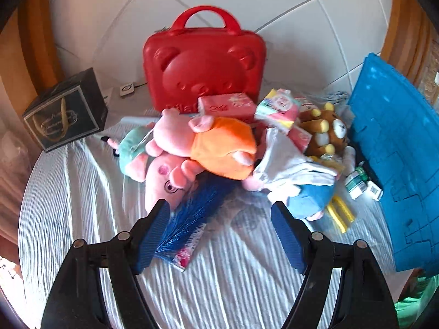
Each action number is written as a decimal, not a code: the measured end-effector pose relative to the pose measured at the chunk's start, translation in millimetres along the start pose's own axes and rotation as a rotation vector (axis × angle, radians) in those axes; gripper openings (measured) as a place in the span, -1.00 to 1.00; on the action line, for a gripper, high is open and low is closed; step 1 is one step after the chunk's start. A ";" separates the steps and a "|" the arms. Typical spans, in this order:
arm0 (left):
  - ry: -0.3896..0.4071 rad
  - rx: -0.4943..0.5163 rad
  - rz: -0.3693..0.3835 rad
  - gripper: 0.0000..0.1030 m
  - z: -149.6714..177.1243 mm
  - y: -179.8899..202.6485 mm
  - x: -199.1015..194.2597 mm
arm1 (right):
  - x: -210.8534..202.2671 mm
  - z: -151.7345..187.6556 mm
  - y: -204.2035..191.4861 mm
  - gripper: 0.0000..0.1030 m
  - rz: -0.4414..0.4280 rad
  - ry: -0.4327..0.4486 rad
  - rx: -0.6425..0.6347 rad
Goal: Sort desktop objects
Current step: 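Grasp the blue feather duster with the left tool while the right tool grasps the white glove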
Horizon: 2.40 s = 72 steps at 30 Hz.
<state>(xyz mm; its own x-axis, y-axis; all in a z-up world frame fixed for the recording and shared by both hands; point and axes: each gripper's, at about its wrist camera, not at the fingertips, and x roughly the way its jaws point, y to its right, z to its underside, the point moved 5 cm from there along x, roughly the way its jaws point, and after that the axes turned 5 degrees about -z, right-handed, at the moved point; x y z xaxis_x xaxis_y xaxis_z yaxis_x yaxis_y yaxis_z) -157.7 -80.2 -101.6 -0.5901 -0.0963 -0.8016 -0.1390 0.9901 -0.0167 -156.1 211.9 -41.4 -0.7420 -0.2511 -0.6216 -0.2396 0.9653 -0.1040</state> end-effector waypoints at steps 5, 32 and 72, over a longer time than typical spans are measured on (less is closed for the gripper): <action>-0.105 -0.034 -0.037 0.47 31.2 -41.0 53.6 | 55.9 25.0 -1.1 1.00 -0.024 -0.135 0.012; -0.244 -0.047 -0.079 0.96 77.8 -66.3 155.4 | 231.9 70.9 -84.5 1.00 -0.179 -0.433 -0.228; -0.201 0.148 -0.063 0.42 86.4 -55.7 135.6 | 125.4 139.6 -14.2 -0.84 -0.083 -0.408 -0.001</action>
<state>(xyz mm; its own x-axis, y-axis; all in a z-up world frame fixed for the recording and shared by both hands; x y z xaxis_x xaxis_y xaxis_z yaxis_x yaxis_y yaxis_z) -161.2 -139.6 -261.1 -0.4116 -0.1512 -0.8987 -0.0436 0.9883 -0.1463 -158.3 176.7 -226.2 -0.4114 -0.2786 -0.8678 -0.2890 0.9429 -0.1657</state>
